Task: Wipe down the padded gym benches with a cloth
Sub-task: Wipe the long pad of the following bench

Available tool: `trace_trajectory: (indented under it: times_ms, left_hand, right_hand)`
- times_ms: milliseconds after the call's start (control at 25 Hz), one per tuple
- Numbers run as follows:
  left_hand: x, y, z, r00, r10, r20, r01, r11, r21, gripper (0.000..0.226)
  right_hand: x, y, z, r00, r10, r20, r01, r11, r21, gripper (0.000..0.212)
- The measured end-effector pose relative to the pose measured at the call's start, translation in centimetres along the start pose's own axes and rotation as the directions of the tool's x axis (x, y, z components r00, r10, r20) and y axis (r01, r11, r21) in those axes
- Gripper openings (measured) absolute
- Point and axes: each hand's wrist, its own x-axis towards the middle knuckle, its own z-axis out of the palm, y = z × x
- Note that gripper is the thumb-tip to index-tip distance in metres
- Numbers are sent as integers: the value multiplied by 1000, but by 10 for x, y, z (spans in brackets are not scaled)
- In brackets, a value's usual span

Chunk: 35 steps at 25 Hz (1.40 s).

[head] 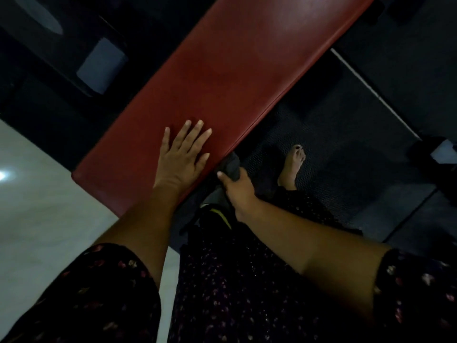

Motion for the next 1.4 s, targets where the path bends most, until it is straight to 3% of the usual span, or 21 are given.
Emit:
trace_trajectory:
  times_ms: [80,160,280,400,520,640,720,760,880,960,1040,1120,1160,1200,1240,1280,1320,1360,1400]
  left_hand:
    - [-2,-1,1,1000,-13,5,13,1000,19,51]
    - [-2,-2,1,1000,-2,17,1,999,49,52]
    - [-2,-1,3,999,-8,47,6,999,37,53]
    - [-3,-3,6,1000,5,-11,-5,999,46,52]
    - [-4,-3,7,999,1,-48,0,1000,13,50]
    - [-7,-4,6,997,-12,-75,15,1000,28,49]
    - [-15,-6,5,999,-31,-42,32,998,48,49]
    - [-17,-5,5,999,-48,-18,48,998,39,49]
    - [-17,-1,2,998,-66,-9,66,998,9,49]
    - [-19,-4,0,997,-72,-5,72,997,-17,50]
    - [-31,-12,-2,996,-81,22,82,996,-41,52]
    - [-52,-21,-4,994,-106,8,106,994,-26,51]
    - [-62,-25,-6,989,-150,-2,150,988,-26,51]
    - [-72,-30,-8,975,-220,-5,220,975,-36,51]
    - [-80,-33,-11,952,-305,1,305,951,-48,52]
    - [-88,-35,-14,920,-391,16,391,919,-55,54]
    - [-95,-36,-17,886,-463,30,464,884,-53,55]
    - [-100,-35,-19,853,-520,40,522,852,-47,57]
    - [-104,-33,-20,820,-570,54,572,819,-44,58]
  right_hand:
    - [3,-12,-11,1000,2,-7,-2,1000,-20,49]
    - [23,-41,-30,991,-29,-134,33,999,27,59]
    - [34,-73,-46,972,-84,-218,98,994,56,49]
    - [13,-42,-18,991,-27,-135,35,998,59,37]
    - [-18,13,17,990,127,66,-126,992,-18,29]
    - [-16,-7,9,997,76,-19,-74,990,122,38]
    - [2,-38,-12,989,-27,-148,37,997,68,54]
    - [10,-54,-24,986,-33,-166,41,998,46,64]
    - [13,-57,-26,993,23,-114,-8,992,126,62]
    - [-1,-29,0,997,41,-64,-41,999,-9,74]
    - [-18,2,22,992,126,29,-124,991,-54,63]
    - [-26,25,31,978,146,147,-99,954,-284,56]
    - [-31,30,27,969,85,230,66,814,-577,54]
    - [-35,28,18,922,35,386,320,496,-808,54]
    - [-36,24,8,820,-17,572,573,31,-819,55]
    - [-40,15,-6,645,-64,761,687,-388,-615,57]
    - [-39,4,-16,386,-38,922,670,-675,-309,59]
    - [-32,-10,-27,187,68,980,571,-819,-52,62]
    - [-20,-26,-36,104,192,976,449,-885,126,67]
